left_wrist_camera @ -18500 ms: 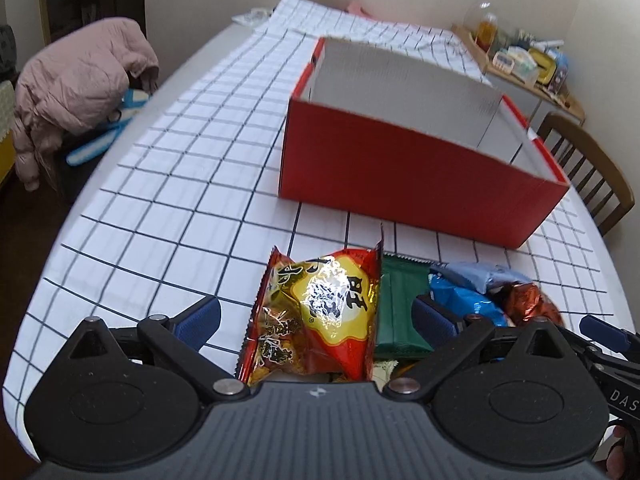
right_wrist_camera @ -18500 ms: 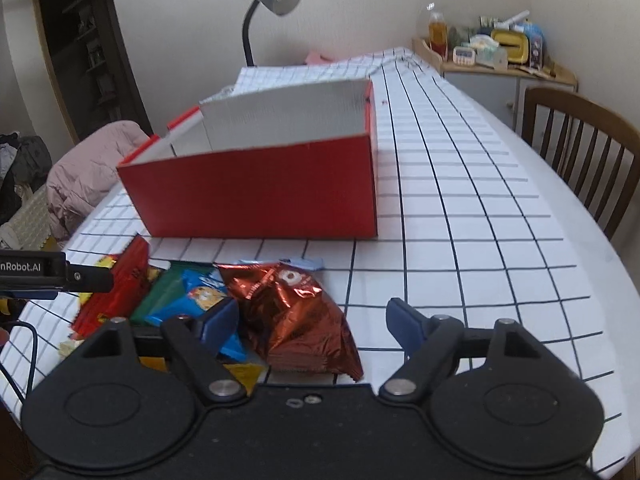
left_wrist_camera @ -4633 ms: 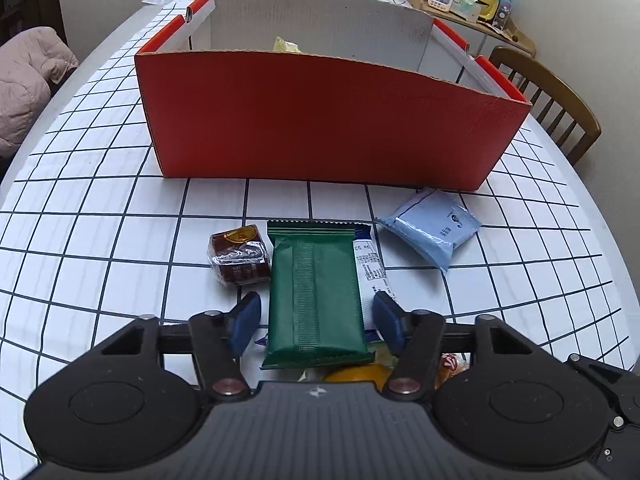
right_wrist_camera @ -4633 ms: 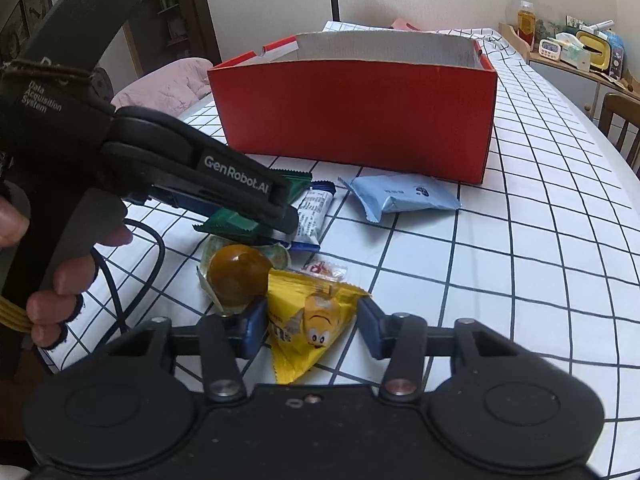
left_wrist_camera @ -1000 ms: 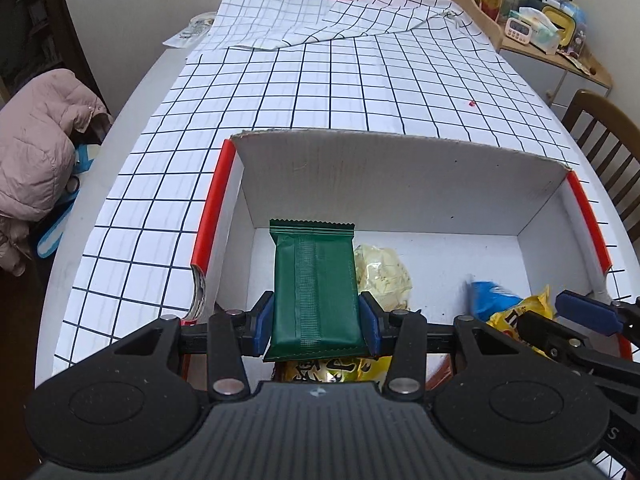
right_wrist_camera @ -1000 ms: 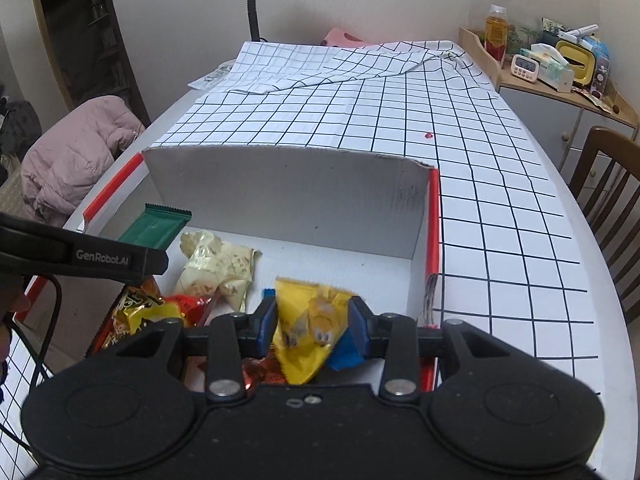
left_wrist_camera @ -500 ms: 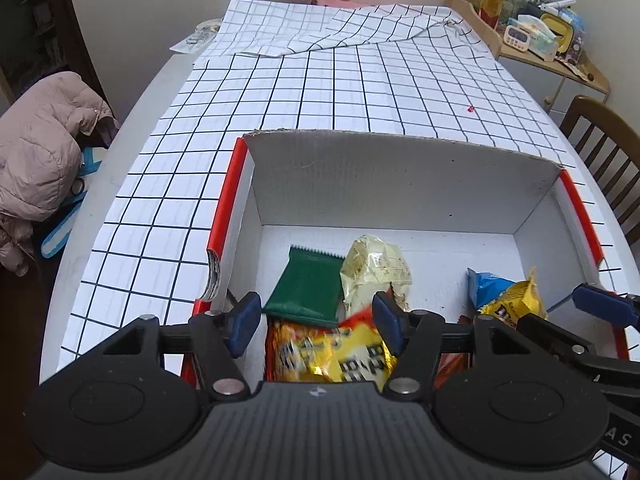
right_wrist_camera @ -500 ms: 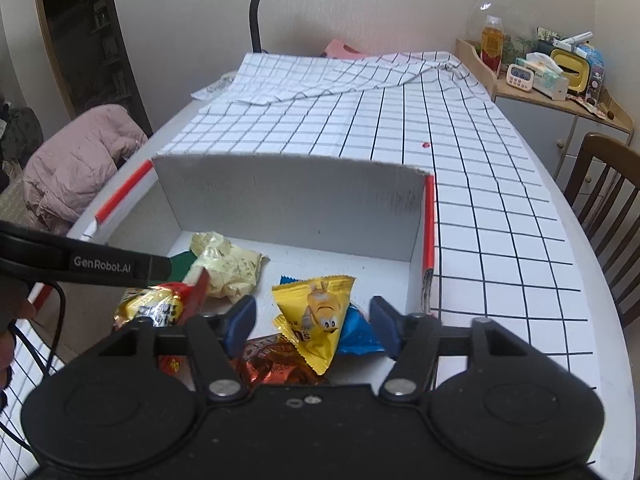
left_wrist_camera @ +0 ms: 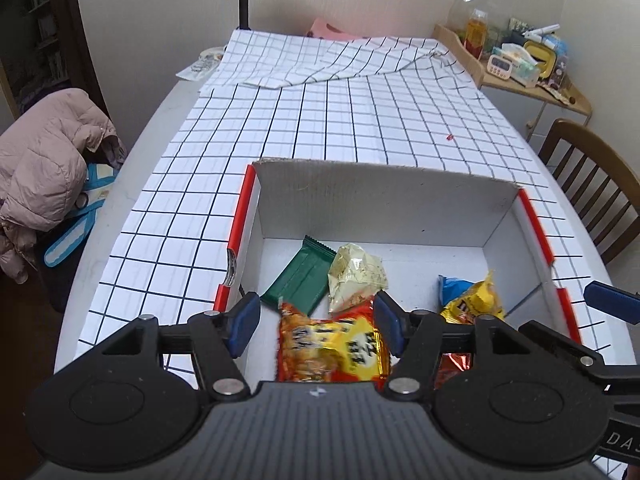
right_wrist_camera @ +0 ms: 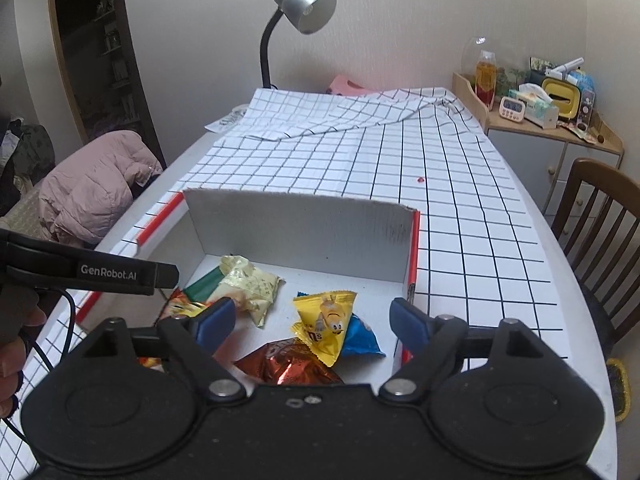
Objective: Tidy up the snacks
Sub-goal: 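Lower green bar and yellow candy bag into the red box, open both tools, then move both tools back to the snacks beside the red box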
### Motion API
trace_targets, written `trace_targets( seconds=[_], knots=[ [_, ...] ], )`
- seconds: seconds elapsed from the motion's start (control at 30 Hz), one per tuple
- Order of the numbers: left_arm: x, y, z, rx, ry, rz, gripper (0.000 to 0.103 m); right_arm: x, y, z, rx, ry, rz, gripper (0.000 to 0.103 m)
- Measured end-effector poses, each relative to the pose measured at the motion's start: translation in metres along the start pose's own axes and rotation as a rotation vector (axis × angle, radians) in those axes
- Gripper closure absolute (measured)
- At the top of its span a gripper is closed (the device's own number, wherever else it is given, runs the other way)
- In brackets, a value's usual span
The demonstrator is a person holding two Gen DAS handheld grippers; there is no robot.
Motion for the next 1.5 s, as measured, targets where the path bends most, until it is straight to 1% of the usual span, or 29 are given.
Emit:
trace_targets(
  seconds=[0.07, 0.27, 0.3, 0.37, 0.47, 0.57, 0.87, 0.9, 0.97, 1.13, 1.3, 1.33, 1.4, 1.43, 1.5],
  knots=[
    [-0.008, 0.001, -0.001, 0.002, 0.004, -0.009, 0.041, -0.008, 0.000, 0.002, -0.001, -0.001, -0.013, 0.013],
    [-0.031, 0.007, -0.004, 0.011, 0.025, -0.039, 0.040, -0.034, 0.000, 0.010, -0.004, -0.021, -0.049, 0.011],
    [-0.035, 0.009, -0.005, 0.013, 0.028, -0.044, 0.036, -0.038, 0.001, 0.012, -0.008, -0.025, -0.054, 0.011],
    [-0.044, 0.012, -0.006, 0.017, 0.036, -0.058, 0.033, -0.046, 0.003, 0.014, -0.013, -0.031, -0.065, 0.008],
    [-0.054, 0.016, -0.009, 0.021, 0.053, -0.068, 0.033, -0.057, 0.006, 0.016, -0.018, -0.033, -0.080, 0.004],
    [-0.065, 0.025, -0.011, 0.029, 0.068, -0.078, 0.029, -0.068, 0.012, 0.020, -0.027, -0.045, -0.087, 0.002],
    [-0.090, 0.053, -0.015, 0.061, 0.105, -0.098, 0.027, -0.094, 0.037, 0.035, -0.074, -0.082, -0.098, 0.001],
    [-0.091, 0.056, -0.015, 0.063, 0.110, -0.098, 0.021, -0.096, 0.040, 0.036, -0.077, -0.086, -0.100, 0.001],
    [-0.095, 0.064, -0.015, 0.065, 0.119, -0.105, 0.016, -0.100, 0.046, 0.038, -0.083, -0.091, -0.103, 0.001],
    [-0.099, 0.086, -0.015, 0.051, 0.155, -0.098, 0.016, -0.104, 0.064, 0.040, -0.074, -0.111, -0.097, 0.001],
    [-0.096, 0.107, -0.013, 0.045, 0.170, -0.108, 0.014, -0.104, 0.085, 0.045, -0.082, -0.118, -0.081, 0.001],
    [-0.094, 0.111, -0.012, 0.042, 0.180, -0.108, 0.013, -0.103, 0.088, 0.045, -0.082, -0.121, -0.079, 0.001],
    [-0.087, 0.120, -0.009, 0.026, 0.199, -0.093, 0.000, -0.102, 0.097, 0.045, -0.078, -0.124, -0.073, 0.001],
    [-0.084, 0.124, -0.008, 0.018, 0.209, -0.086, 0.000, -0.100, 0.102, 0.045, -0.076, -0.129, -0.065, 0.001],
    [-0.075, 0.134, -0.002, 0.003, 0.204, -0.069, 0.000, -0.095, 0.112, 0.045, -0.075, -0.129, -0.050, 0.001]
  ],
)
Point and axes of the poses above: each gripper's, at about its wrist camera, not at the fingertips, and x roughly the way its jaws point, z to its left, y to its underside, the point moved 10 cm from there along x, roughly the way its jaws point, and after that the axes turned 3 degrees about -y, right-handed, at the moved point
